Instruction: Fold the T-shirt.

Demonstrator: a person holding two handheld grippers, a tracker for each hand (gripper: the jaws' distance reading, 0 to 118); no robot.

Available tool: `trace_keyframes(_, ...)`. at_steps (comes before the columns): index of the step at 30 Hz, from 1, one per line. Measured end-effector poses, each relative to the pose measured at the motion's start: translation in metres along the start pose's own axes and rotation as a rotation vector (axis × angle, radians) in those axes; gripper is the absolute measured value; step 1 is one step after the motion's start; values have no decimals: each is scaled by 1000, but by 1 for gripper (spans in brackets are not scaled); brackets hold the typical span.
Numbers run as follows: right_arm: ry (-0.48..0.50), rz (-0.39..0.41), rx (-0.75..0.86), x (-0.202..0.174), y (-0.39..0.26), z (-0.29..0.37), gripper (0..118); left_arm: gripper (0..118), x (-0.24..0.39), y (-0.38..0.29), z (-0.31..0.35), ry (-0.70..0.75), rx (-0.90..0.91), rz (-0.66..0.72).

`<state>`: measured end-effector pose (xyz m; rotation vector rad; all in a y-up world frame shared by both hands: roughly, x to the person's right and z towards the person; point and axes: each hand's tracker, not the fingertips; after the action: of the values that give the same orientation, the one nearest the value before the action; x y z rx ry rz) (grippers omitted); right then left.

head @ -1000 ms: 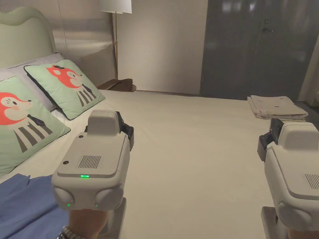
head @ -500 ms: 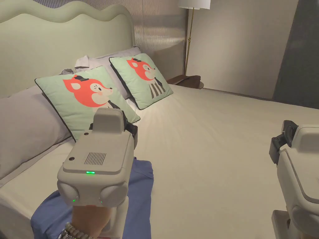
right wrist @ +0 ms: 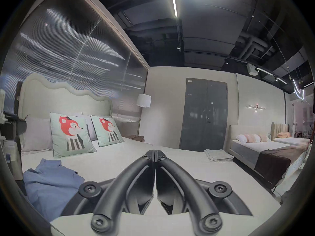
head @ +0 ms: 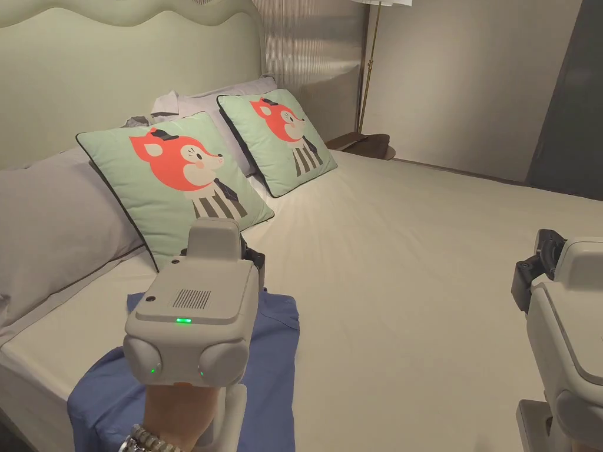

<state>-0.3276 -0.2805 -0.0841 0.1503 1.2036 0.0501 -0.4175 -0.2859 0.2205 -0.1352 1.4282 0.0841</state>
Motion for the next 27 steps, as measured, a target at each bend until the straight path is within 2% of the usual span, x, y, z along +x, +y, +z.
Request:
trace_keyframes(4,-13,4,-22,6,-7,3,0,0,6,-20,-33,-37,-250,-8)
trace_keyframes(7,-19,6,-42,9,-13,5,0,1,5,-45,-63,-83,-491,34)
trace_keyframes(8,-19,8,-48,9,-15,4,0,8,3,-55,-73,-110,-572,58)
trace_keyframes(9,-21,10,-52,8,-15,7,0,30,2,-66,-81,-146,-634,80)
trace_keyframes(10,-22,12,-54,8,-16,8,0,74,2,-78,-89,-156,-697,100)
trace_keyframes(11,-23,13,-56,8,-17,8,0,103,2,-92,-97,-144,-750,116)
trace_keyframes(12,-23,15,-59,8,-18,7,0,112,3,-104,-102,-139,-781,113)
trace_keyframes(13,-25,18,-62,8,-20,9,0,107,5,-113,-105,-143,-799,108)
trace_keyframes(16,-30,28,-72,9,-23,8,0,107,7,-142,-113,-67,-845,44)
trace_keyframes(24,-44,33,-104,12,-28,11,0,106,11,-171,-122,-58,-914,96)
trace_keyframes(27,-48,34,-110,12,-29,13,0,97,12,-172,-123,-48,-915,83)
